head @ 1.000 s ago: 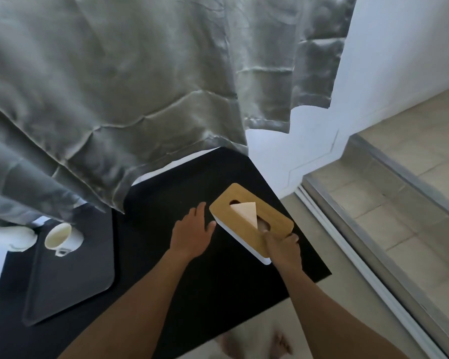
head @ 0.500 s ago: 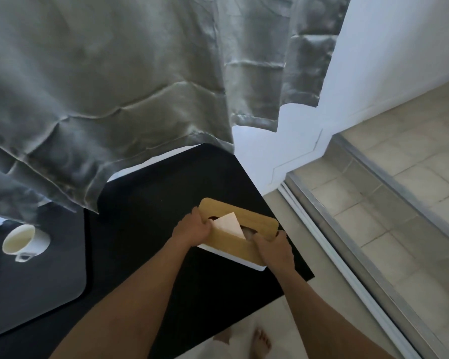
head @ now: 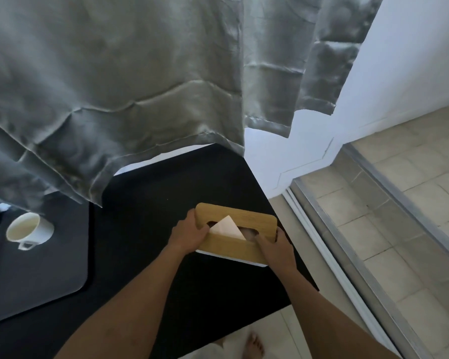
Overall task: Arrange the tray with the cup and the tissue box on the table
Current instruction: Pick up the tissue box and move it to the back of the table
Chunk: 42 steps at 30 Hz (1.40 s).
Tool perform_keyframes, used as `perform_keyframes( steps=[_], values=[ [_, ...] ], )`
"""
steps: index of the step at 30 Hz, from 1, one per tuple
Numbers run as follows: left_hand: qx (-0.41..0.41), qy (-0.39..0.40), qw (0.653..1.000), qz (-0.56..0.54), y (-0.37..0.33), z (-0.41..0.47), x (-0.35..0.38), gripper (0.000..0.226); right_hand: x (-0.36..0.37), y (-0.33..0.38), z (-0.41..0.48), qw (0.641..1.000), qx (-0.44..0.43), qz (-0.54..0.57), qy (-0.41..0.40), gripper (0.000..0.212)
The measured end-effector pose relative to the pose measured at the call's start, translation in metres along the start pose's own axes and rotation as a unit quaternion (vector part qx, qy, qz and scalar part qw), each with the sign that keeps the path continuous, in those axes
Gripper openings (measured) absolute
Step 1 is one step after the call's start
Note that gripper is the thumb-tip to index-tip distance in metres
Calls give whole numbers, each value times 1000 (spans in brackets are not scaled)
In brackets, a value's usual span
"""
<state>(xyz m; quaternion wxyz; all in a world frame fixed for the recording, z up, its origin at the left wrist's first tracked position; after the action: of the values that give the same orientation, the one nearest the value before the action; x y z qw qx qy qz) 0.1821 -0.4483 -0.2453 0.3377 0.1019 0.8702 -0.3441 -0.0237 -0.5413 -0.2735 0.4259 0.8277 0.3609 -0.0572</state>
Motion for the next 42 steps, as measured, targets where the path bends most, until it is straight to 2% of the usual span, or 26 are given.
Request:
perform_keyframes(
  steps=[6, 13, 22, 29, 42],
  values=[
    [9, -65, 998, -25, -4, -3, -10, 75, -5, 26, 6, 999, -43, 2, 10, 76],
    [-18, -146, 985, -91, 29, -2, -55, 75, 43, 81, 21, 995, -41, -24, 85, 83],
    [-69, -203, 970, -118, 68, 26, -95, 76, 104, 141, 49, 988, -73, -84, 102, 68],
    [-89, -209, 966, -120, 92, 63, -122, 73, 138, 178, 76, 981, -97, -124, 112, 72],
    [-105, -212, 970, -60, 116, 127, -166, 68, 187, 228, 125, 982, -69, -132, 113, 68]
  ],
)
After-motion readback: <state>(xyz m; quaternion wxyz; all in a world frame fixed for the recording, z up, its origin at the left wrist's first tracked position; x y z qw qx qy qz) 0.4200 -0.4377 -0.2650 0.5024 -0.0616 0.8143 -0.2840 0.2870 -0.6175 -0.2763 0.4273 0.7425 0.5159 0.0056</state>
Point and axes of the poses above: each hand's wrist, its own z-axis towards the middle knuckle, its own x-axis out of the palm, y = z × x, the point moved 1 cm from there along z, towards the middle knuckle, and after that the axes turned 5 degrees about x, right-handed, at the moved point
